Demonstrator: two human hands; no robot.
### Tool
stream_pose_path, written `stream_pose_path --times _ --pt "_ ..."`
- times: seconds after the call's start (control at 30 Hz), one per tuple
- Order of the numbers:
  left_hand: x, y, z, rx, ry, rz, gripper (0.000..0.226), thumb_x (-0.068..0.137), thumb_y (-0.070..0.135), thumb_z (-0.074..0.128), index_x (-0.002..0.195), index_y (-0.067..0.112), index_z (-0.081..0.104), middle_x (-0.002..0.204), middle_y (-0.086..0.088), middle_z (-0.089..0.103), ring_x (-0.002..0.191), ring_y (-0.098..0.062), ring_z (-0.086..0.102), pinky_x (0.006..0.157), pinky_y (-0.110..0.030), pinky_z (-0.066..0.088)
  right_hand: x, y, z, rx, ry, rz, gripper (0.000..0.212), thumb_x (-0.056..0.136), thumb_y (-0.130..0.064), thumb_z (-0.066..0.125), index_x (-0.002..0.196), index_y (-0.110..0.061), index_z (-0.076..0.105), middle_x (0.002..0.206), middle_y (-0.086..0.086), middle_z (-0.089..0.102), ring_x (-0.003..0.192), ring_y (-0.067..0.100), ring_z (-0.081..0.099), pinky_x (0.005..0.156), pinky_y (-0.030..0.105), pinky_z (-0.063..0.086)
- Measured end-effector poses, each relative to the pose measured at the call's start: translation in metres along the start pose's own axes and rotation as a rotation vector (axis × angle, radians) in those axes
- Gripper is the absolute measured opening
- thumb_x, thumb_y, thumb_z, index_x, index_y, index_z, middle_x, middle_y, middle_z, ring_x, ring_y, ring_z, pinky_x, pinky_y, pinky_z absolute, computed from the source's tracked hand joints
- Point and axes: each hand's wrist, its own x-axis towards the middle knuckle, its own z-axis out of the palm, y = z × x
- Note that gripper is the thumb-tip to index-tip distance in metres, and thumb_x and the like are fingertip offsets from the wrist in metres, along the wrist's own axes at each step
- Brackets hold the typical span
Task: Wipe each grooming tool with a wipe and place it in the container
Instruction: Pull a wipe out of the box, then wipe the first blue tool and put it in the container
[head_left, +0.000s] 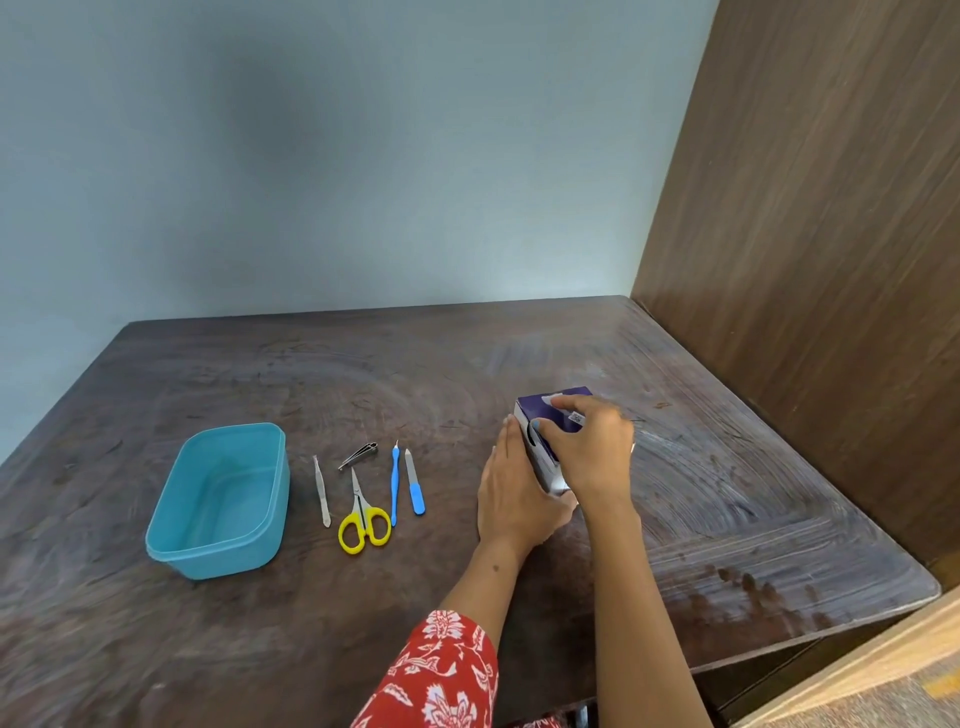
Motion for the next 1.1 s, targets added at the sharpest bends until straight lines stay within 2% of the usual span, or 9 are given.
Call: stream_pose_path --times 0.3,0.4,0.53,0.63,0.73,0.83,0.97,1.03,1.1 --pt "-0.001 0.003 -0.003 -0.024 -0.023 -0.008 0.102 0.075 0.044 0.069 0.148 0.017 0.004 0.157 -0.002 0.015 0.143 -0.016 0.021 0.116 -0.034 0.025 -0.002 0.003 0.003 -0.016 -0.010 -0.033 0.031 0.074 -0.015 0.078 0.103 -0.009 0.071 0.103 0.006 0.072 0.099 0.022 0.063 0.086 0.034 0.051" --pt "-0.003 0.005 -0.006 -0.048 -0.049 -0.010 0.107 0.073 0.043 0.071 0.148 0.015 0.000 0.158 -0.002 0.009 0.145 -0.016 0.013 0.118 -0.033 0.019 -0.004 -0.001 0.000 0.022 0.068 -0.039 0.024 0.077 -0.013 0.075 0.100 -0.009 0.072 0.100 0.005 0.072 0.096 0.020 0.065 0.082 0.031 0.052" --pt "-0.010 0.004 -0.012 -0.104 -0.101 -0.025 0.113 0.070 0.042 0.075 0.148 0.013 -0.002 0.158 -0.001 0.002 0.145 -0.013 0.003 0.116 -0.025 0.008 -0.014 -0.015 -0.005 0.113 0.230 -0.064 0.013 0.079 -0.006 0.069 0.088 -0.013 0.074 0.087 0.003 0.073 0.079 0.018 0.068 0.067 0.023 0.048" --pt "-0.026 0.002 -0.024 -0.273 -0.004 -0.049 0.091 0.074 0.022 0.071 0.147 0.011 0.016 0.153 0.001 0.022 0.142 -0.010 0.018 0.114 -0.019 0.016 -0.026 -0.030 -0.003 0.202 0.276 -0.129 0.016 0.079 -0.002 0.067 0.085 -0.015 0.073 0.082 0.001 0.071 0.069 0.015 0.065 0.062 0.028 0.053" --pt "-0.046 -0.015 -0.047 -0.399 0.186 -0.020 0.067 0.073 0.005 0.046 0.138 0.019 0.034 0.142 0.006 0.040 0.134 -0.007 0.035 0.113 -0.025 0.028 -0.039 -0.041 0.009 0.258 0.274 -0.198 0.022 0.078 0.006 0.064 0.085 -0.014 0.073 0.083 0.000 0.069 0.067 0.011 0.061 0.064 0.023 0.049" --pt "-0.053 -0.035 -0.078 -0.458 0.338 0.002 0.054 0.075 0.006 0.040 0.124 0.027 0.047 0.126 0.010 0.055 0.119 -0.002 0.051 0.102 -0.019 0.040 -0.050 -0.049 0.032 0.205 0.168 -0.211 0.023 0.077 0.007 0.062 0.086 -0.011 0.073 0.087 0.004 0.070 0.073 0.018 0.065 0.068 0.020 0.045" --pt "-0.053 -0.055 -0.116 -0.375 0.421 0.002 0.052 0.081 -0.012 0.042 0.112 0.027 0.056 0.110 0.004 0.065 0.102 -0.001 0.060 0.084 -0.005 0.044 -0.068 -0.058 0.065 0.016 -0.159 -0.154 0.023 0.086 -0.011 0.057 0.106 -0.012 0.068 0.109 0.004 0.063 0.095 0.021 0.062 0.079 0.026 0.044" --pt "-0.054 -0.063 -0.125 -0.337 0.448 0.006 0.053 0.081 -0.014 0.042 0.106 0.030 0.058 0.103 0.010 0.065 0.099 -0.003 0.062 0.081 -0.008 0.047 -0.075 -0.062 0.072 -0.072 -0.272 -0.140 0.026 0.088 -0.019 0.056 0.111 -0.012 0.064 0.115 0.003 0.058 0.100 0.022 0.059 0.081 0.029 0.044" --pt "-0.056 -0.068 -0.129 -0.322 0.468 0.018 0.055 0.082 -0.013 0.042 0.101 0.036 0.058 0.101 0.017 0.064 0.097 -0.002 0.062 0.082 -0.015 0.050 -0.082 -0.067 0.077 -0.141 -0.360 -0.129 0.021 0.086 -0.020 0.054 0.104 -0.011 0.062 0.111 0.003 0.055 0.093 0.023 0.059 0.075 0.029 0.043"
